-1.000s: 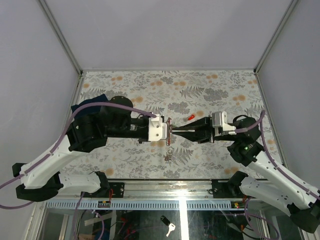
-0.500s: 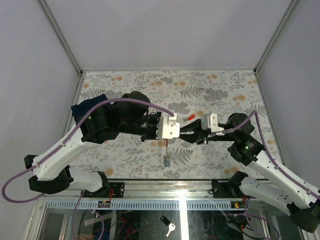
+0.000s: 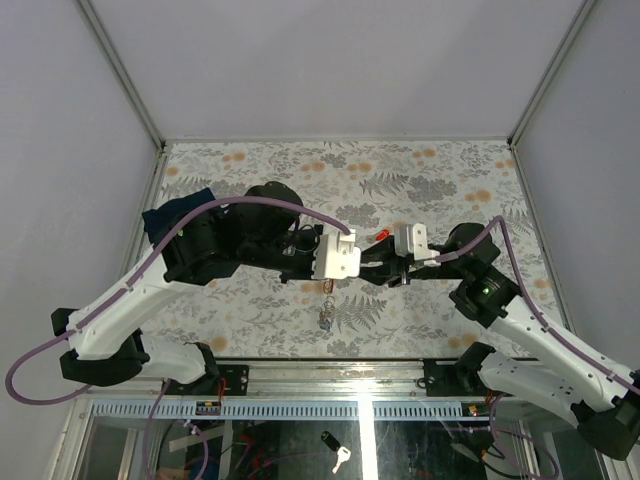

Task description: Put the keys on the keyring

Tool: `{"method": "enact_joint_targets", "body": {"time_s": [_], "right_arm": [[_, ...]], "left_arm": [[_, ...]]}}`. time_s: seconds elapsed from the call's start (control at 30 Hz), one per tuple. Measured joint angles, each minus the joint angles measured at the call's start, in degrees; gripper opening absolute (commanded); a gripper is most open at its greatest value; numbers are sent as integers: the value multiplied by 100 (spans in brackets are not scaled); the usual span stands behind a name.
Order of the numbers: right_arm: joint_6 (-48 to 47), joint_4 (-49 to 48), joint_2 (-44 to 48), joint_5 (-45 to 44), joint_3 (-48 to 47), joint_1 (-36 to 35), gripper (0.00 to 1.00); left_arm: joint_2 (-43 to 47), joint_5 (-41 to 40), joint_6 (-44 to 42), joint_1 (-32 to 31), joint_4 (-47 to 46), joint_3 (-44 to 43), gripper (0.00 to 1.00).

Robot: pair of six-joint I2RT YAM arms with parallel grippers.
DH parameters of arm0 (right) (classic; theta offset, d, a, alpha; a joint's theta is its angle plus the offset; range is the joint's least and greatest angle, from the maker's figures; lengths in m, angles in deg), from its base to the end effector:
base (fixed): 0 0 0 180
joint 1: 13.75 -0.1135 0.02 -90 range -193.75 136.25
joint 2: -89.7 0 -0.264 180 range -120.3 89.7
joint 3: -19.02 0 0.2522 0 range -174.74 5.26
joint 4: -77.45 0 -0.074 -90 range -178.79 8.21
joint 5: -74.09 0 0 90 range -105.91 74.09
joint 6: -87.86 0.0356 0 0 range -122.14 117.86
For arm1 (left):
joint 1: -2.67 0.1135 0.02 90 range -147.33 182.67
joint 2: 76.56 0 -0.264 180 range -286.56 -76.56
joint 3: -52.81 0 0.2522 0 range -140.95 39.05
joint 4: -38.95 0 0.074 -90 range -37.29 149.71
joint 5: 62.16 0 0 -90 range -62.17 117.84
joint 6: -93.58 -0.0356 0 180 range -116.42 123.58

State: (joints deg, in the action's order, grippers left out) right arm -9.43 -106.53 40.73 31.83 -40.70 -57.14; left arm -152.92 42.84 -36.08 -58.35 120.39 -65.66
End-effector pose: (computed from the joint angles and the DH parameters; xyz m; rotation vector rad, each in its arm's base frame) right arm 0.1194 0.1491 0.3846 -1.2195 0.8478 1.0596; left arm 0.1027 -0.2045 0.4705 1.8396 1.3411 -0.4933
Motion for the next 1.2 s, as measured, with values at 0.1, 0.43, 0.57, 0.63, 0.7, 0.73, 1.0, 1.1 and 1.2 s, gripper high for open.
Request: {"method": "enact_joint_targets", "body": {"time_s": [0.1,0.43,0.57,0.63,0.7,0.73,1.0,1.1,1.2], "right_arm": [[66,-107,-66,44,13,0,24],[297,-328,-221,216,24,0,22],[411,-490,-269,273,31,-4,22],[457,-568,-291,278,37,-7,22],[494,-625,-299,278,52,-11,22],[507,-645,-304,278,55,-11,22],[564,-754,-337,262,79,-35,4],[586,-765,-350,249,83,-44,0],[586,-761,-352,232,83,-46,0]], "left_arm": [[-20,-2,-7,0,9,-28,0],[-42,-11,-9,0,9,-39,0],[-42,-24,-7,0,9,-39,0],[-42,-28,-7,0,9,-39,0],[-44,-28,-7,0,9,-39,0],[-44,-31,-7,0,9,-39,0],[-46,-28,-7,0,37,-39,0],[-48,-39,-7,0,59,-39,0],[-48,-44,-4,0,61,-39,3]]}}
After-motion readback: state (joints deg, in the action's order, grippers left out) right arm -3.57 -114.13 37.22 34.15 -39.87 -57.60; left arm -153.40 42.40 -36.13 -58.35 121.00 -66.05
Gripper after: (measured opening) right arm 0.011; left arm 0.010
